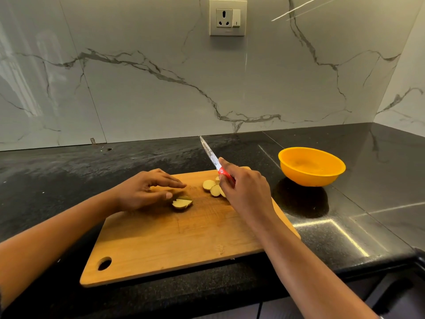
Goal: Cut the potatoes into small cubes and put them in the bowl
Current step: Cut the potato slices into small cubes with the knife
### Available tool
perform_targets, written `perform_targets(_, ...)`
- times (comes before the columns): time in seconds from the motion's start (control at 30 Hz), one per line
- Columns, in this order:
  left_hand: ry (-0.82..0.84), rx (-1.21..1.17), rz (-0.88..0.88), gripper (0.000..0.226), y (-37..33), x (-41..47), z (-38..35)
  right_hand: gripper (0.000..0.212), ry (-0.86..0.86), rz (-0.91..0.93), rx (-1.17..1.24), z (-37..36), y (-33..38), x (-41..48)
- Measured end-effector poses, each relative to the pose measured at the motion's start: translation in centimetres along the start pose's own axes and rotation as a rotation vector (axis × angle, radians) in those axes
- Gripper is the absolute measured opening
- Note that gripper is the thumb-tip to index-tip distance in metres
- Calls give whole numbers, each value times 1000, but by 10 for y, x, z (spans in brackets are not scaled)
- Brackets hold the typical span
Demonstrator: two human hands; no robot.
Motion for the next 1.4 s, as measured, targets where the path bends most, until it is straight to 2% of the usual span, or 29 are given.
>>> perform_targets(0.13,82,130,-1,62,-1,-2,-4,45,-15,1,7,0,-1,0)
perform_targets(0.23,73,163,24,58,-3,1,-6,45,-25,15,5,-1,0,1)
perform_targets(0.4,-50,108,61,53,-11,2,-13,46,-26,24,-5,-1,-1,0)
perform_targets(0.5,-134,154,94,47,-18,-1,-19,46,12,10,-12,0,3,1)
perform_targets(0.57,-174,201,114,60,-20,-5,-23,46,65,-4,-38,5,10,-3)
perform_targets(0.67,-212,270,140,93,-18,-11,-24,47,162,-40,-120,22,21,-27)
perform_targets(0.73,-203,345,161,105,-16,-14,-25,47,250,-61,-148,32,30,-51)
perform_targets(0.83,-142,395,180,113,-18,-13,-28,47,347,-68,-185,37,46,-75)
perform_targets(0.97,-164,405,182,115,-23,-14,-30,49,373,-45,-231,20,58,-76)
perform_targets(1.07,-199,438,187,107,-29,-19,-31,42,413,-55,-263,7,68,-73)
perform_targets(1.27,-211,588,233,48,-32,-29,-31,44,455,-29,-290,-7,86,-71)
perform_targets(1.3,-210,603,238,44,-33,-29,-30,43,454,-29,-293,-7,85,-71)
perform_targets(1.4,-198,598,251,59,-31,-28,-31,42,424,-44,-301,-2,75,-68)
Point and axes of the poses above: each hand's wrist, its own x-axis towards the middle knuckle, its own z-axis out of the back of the hand, y = z × x, the point moved 3 cm from there along x, towards the middle knuckle, and after that the axes turned 4 degrees about x, right-handed, at the moved point
